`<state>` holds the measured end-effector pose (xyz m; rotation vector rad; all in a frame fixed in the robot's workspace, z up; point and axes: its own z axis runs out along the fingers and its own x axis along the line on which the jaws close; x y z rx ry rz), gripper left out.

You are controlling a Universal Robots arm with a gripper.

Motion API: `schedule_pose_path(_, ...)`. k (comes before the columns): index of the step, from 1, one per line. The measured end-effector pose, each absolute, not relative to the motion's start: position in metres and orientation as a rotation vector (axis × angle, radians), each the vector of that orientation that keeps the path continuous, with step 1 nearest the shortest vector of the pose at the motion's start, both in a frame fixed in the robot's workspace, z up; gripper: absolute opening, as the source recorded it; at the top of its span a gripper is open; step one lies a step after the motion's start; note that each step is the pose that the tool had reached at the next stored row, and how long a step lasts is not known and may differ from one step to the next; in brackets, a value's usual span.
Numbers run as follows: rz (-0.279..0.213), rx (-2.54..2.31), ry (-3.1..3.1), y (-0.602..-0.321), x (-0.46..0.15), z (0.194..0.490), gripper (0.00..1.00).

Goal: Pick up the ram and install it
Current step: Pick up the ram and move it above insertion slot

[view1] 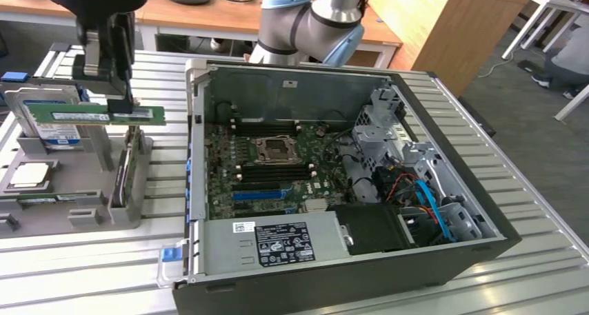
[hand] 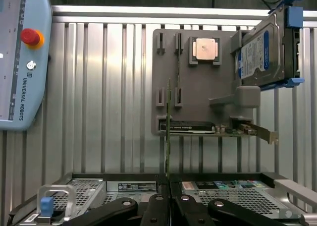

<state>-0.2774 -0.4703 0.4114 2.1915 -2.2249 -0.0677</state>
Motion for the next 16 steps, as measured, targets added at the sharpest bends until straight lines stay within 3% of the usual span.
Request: schedule_pose_path(16, -0.068, 2.192, -2.225, -0.470, -0.233, 0.411, 0.11)
